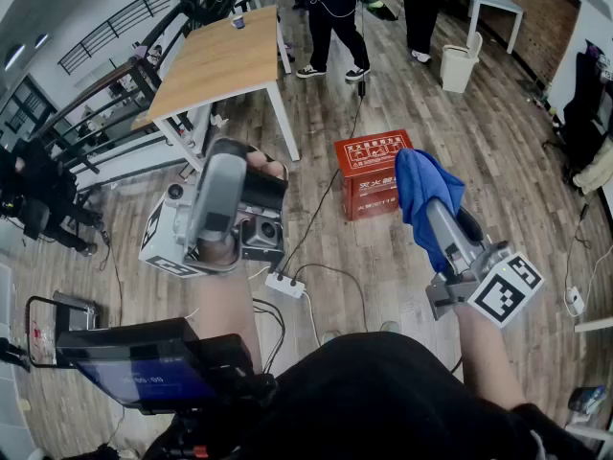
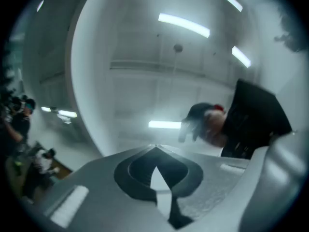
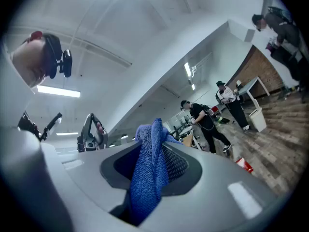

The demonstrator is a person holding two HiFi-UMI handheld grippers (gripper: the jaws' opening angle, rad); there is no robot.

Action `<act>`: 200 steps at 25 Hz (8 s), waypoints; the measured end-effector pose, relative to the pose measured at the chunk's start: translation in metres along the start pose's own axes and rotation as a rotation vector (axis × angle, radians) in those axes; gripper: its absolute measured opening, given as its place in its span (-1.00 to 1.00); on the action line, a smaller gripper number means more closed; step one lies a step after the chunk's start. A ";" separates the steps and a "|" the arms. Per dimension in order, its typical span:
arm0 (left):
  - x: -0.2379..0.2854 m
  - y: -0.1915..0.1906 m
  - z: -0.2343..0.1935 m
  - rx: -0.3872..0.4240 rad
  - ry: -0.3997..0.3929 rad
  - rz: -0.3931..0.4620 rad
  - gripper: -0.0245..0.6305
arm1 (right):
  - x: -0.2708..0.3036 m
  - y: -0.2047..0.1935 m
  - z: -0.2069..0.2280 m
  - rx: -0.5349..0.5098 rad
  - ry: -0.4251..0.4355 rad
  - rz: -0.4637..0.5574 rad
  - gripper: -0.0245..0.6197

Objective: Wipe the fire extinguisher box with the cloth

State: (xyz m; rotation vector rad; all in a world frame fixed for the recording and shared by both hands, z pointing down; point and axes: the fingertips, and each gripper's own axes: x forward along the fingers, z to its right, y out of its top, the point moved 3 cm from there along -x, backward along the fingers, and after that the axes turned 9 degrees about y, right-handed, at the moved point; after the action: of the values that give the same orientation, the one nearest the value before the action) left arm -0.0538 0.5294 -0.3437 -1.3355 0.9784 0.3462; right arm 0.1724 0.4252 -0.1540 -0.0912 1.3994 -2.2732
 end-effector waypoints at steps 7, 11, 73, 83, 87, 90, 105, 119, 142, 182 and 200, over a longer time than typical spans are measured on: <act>-0.079 -0.127 -0.074 0.534 0.773 -0.916 -0.92 | 0.003 -0.011 -0.001 -0.245 -0.211 -0.114 -0.54; -0.121 -0.147 -0.075 0.466 0.939 -1.036 -0.92 | 0.019 -0.040 -0.008 -0.255 -0.246 -0.224 -0.54; -0.432 -0.500 -0.636 -0.124 1.401 -1.140 -0.92 | 0.354 -0.402 0.612 -0.088 -0.495 -0.787 -0.52; -0.404 -0.561 -0.639 -0.147 1.362 -1.196 -0.92 | 0.303 -0.367 0.668 -0.095 -0.583 -0.758 -0.52; -0.382 -0.590 -0.641 -0.154 1.336 -1.211 -0.92 | 0.272 -0.346 0.696 -0.100 -0.628 -0.749 -0.52; -0.361 -0.614 -0.643 -0.156 1.314 -1.222 -0.92 | 0.243 -0.326 0.720 -0.098 -0.670 -0.739 -0.52; -0.301 -0.698 -0.636 -0.171 1.239 -1.252 -0.92 | 0.152 -0.273 0.795 -0.100 -0.791 -0.721 -0.52; -0.333 -0.664 -0.632 -0.168 1.287 -1.235 -0.92 | 0.183 -0.304 0.747 -0.106 -0.728 -0.743 -0.52; -0.449 -0.547 -0.569 -0.158 1.446 -1.159 -0.92 | 0.279 -0.424 0.571 -0.115 -0.474 -0.828 -0.52; -0.295 -0.743 -0.585 -0.183 1.138 -1.352 -0.92 | 0.100 -0.304 0.726 -0.040 -0.755 -0.664 -0.52; -0.278 -0.764 -0.554 -0.158 1.074 -1.394 -0.92 | 0.044 -0.300 0.735 -0.010 -0.840 -0.594 -0.52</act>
State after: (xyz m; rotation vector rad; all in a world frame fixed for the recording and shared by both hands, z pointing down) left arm 0.1137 -0.0872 0.4045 -2.0393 0.5799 -1.4954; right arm 0.2429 -0.0899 0.4472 -1.4390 0.9774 -2.1883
